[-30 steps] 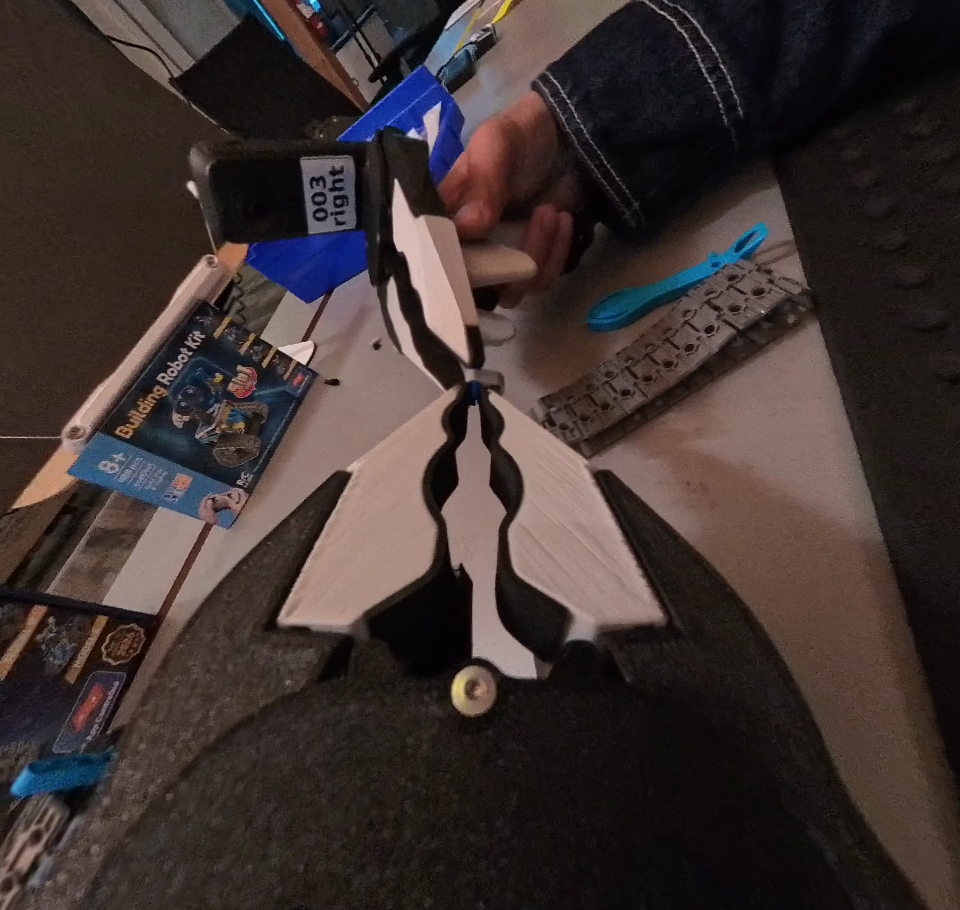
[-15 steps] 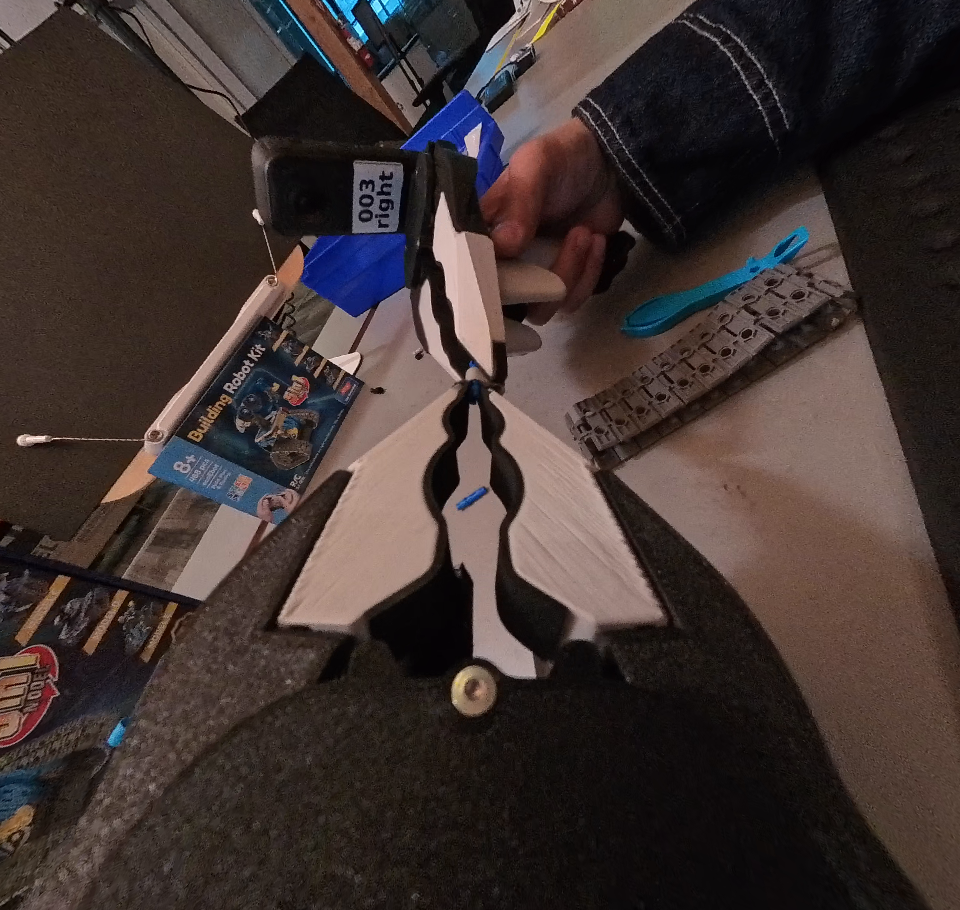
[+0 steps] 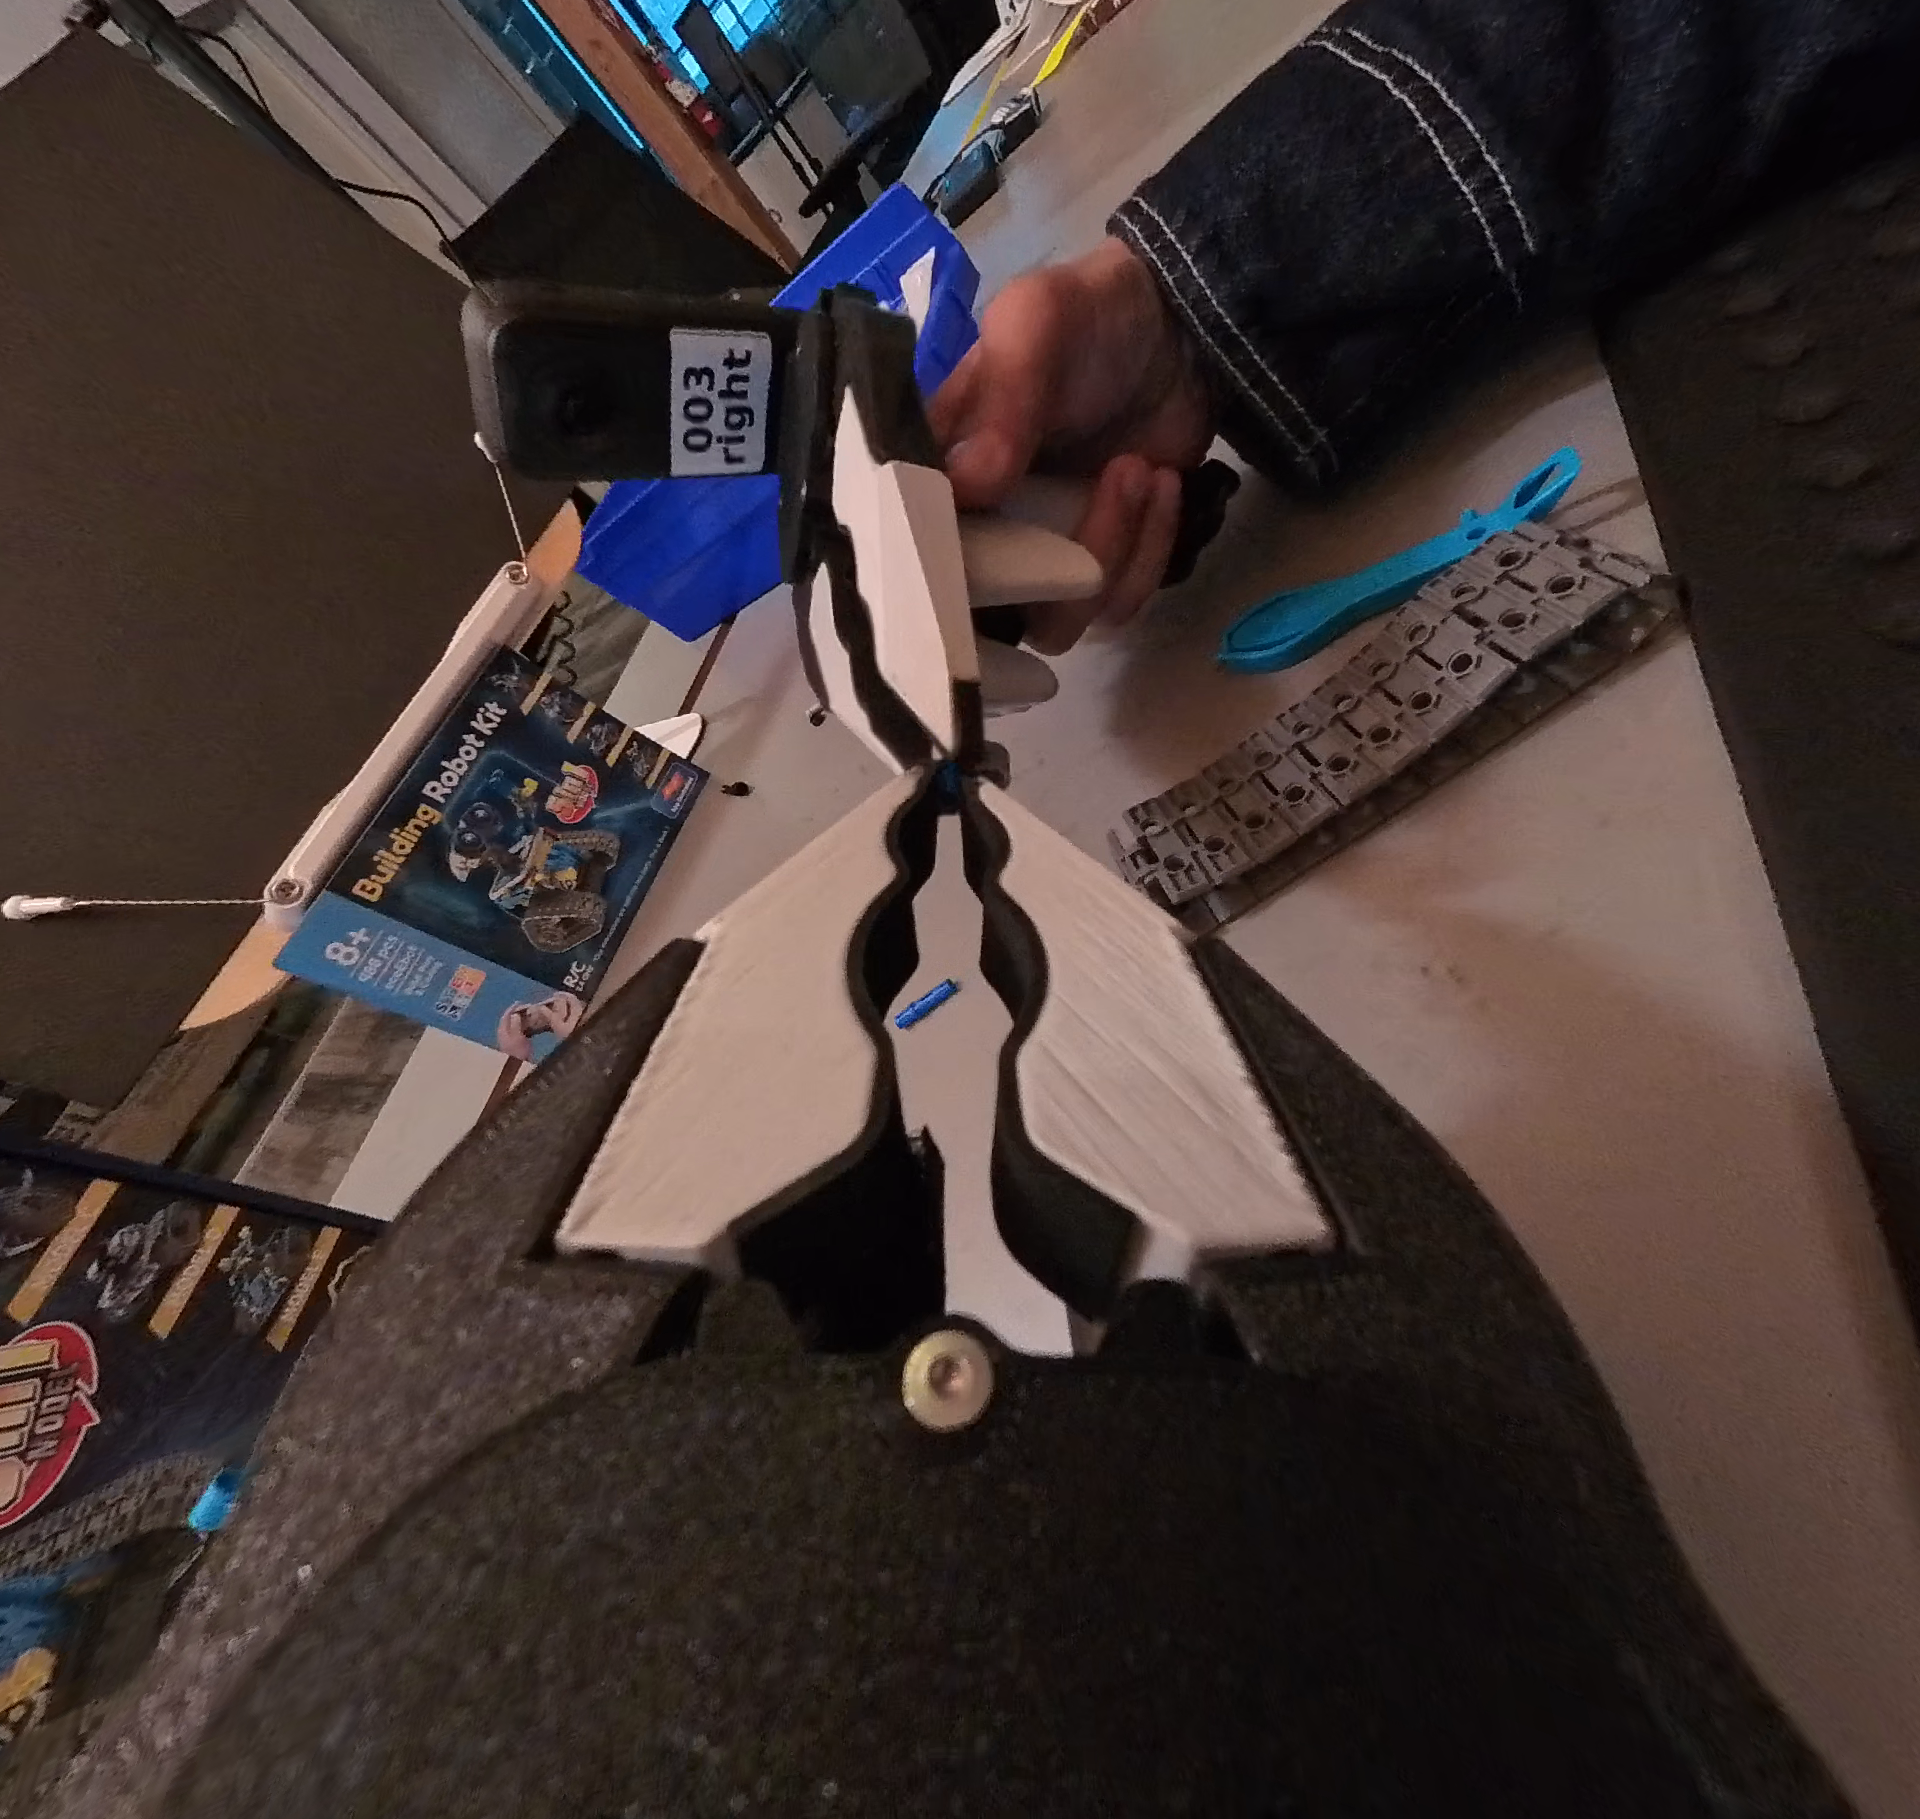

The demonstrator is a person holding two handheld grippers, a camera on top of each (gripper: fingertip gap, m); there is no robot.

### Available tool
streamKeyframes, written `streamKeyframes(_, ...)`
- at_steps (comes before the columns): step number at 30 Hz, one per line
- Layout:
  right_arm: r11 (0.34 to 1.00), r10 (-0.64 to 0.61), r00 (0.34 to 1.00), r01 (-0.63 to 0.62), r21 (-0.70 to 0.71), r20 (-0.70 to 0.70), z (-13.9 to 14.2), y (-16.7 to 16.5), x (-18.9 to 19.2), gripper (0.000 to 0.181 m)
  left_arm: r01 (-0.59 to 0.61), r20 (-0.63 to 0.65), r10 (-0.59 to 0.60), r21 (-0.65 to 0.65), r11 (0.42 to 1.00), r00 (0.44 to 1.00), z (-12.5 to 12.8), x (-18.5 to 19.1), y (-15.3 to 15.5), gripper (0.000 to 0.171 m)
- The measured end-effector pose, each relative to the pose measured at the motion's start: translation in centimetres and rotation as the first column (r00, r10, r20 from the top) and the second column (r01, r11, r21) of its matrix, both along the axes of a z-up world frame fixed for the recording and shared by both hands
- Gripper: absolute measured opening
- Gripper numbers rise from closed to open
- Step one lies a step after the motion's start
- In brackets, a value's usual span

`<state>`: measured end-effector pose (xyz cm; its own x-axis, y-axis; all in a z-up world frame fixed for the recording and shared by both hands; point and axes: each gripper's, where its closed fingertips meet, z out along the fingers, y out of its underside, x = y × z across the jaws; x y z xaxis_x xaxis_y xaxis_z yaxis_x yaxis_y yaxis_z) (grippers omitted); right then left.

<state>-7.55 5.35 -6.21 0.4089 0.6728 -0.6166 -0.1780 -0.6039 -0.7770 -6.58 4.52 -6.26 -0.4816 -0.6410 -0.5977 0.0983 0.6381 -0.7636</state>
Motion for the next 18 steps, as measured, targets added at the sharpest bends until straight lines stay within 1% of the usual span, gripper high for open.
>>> streamKeyframes(4,1.0,0.028,0.999,-0.027,0.013,-0.042,0.7,-0.2,-0.3,0.004,0.011,0.018,-0.011,-0.015,1.0,1.0,0.6,-0.3,0.0,0.002)
streamKeyframes(7,0.998,0.042,0.999,-0.042,0.041,-0.006,0.9,-0.4,-0.5,0.004,0.025,-0.003,-0.025,-0.047,0.999,1.0,0.9,-0.6,-0.2,0.002)
streamKeyframes(9,0.998,0.048,0.999,-0.049,0.043,0.015,0.8,-0.7,-0.4,0.004,0.029,-0.001,-0.029,-0.045,0.999,1.0,1.0,-0.8,-0.4,0.002)
streamKeyframes(10,0.999,0.034,0.999,-0.034,0.035,0.011,0.8,-0.9,0.3,0.004,0.026,0.005,-0.026,-0.056,0.998,1.0,1.2,-0.9,-0.2,0.002)
streamKeyframes(11,0.999,-0.039,0.999,0.038,0.028,0.019,0.6,-0.7,2.3,0.005,0.022,0.025,-0.02,-0.093,0.995,0.999,2.0,-1.3,0.4,0.002)
streamKeyframes(12,0.993,-0.112,0.994,0.112,0.033,0.003,1.0,-0.9,4.8,0.004,0.011,0.036,-0.005,-0.151,0.988,0.999,2.9,-1.7,1.5,0.002)
streamKeyframes(13,0.986,-0.161,0.987,0.161,0.039,0.0,1.5,-1.4,6.6,0.004,-0.024,0.037,0.032,-0.184,0.983,0.999,3.2,-1.8,2.9,0.002)
streamKeyframes(14,0.98,-0.194,0.981,0.193,0.052,0.029,1.9,-2.0,7.5,0.005,-0.06,0.049,0.07,-0.175,0.983,0.996,3.2,-1.6,3.9,0.002)
streamKeyframes(15,0.972,-0.231,0.97,0.227,0.054,0.075,2.0,-2.2,8.1,0.005,-0.068,0.05,0.077,-0.163,0.984,0.996,3.1,-1.6,3.9,0.002)
streamKeyframes(16,0.963,-0.269,0.948,0.269,0.022,0.17,1.2,-2.3,8.8,0.005,-0.061,0.032,0.067,-0.16,0.985,0.997,2.7,-1.4,3.5,0.002)
streamKeyframes(17,0.942,-0.314,0.893,0.335,-0.01,0.322,-0.5,-2.3,10.0,0.006,-0.067,-0.005,0.067,-0.151,0.986,0.998,1.8,-1.0,3.3,0.002)
streamKeyframes(18,0.904,-0.368,0.798,0.428,-0.019,0.478,-2.1,-2.4,12.1,0.006,-0.078,-0.057,0.071,-0.133,0.988,0.996,0.4,-0.6,3.3,0.002)
